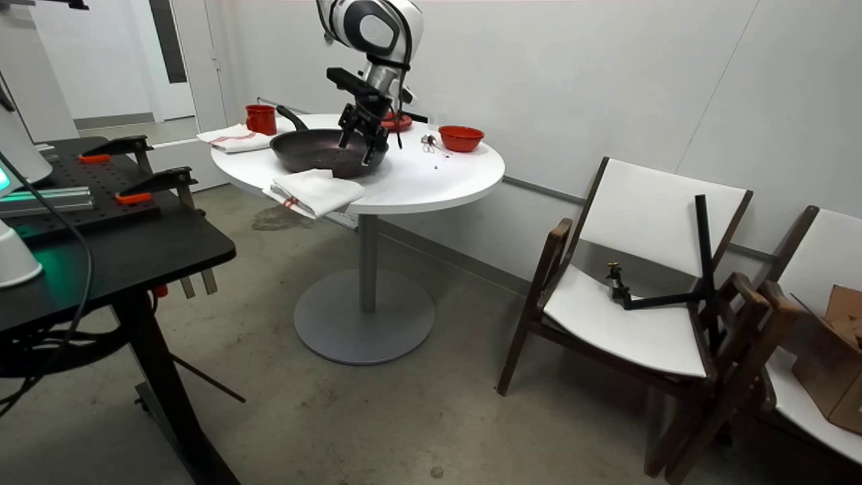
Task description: Move the frying pan slightly to the right
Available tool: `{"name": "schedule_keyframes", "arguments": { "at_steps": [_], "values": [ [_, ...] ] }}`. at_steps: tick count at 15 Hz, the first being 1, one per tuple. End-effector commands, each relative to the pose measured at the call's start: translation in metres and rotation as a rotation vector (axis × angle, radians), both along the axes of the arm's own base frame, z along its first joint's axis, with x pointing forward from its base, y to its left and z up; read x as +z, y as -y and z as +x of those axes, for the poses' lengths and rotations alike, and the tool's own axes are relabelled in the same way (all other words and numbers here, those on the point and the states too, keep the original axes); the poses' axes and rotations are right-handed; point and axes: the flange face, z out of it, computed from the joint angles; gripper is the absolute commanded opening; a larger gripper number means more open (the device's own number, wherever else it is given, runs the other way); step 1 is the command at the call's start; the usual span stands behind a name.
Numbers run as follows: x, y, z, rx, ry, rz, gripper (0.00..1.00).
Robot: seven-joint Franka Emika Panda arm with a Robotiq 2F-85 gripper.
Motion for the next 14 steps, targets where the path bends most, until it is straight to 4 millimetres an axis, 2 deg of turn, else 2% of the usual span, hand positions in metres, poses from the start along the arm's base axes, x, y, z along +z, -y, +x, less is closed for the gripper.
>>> {"name": "schedule_keyframes", "arguments": {
  "at_steps": [1,5,14],
  "values": [
    [0.045,-0.011,-0.032,-0.009,0.065,-0.046,1.0],
    [0.075,-0.027,-0.055,-0.017,0.111,-0.062,1.0],
    [0.106,-0.107,-0.093,0.031,0.151,-0.094,1.0]
  ]
}}
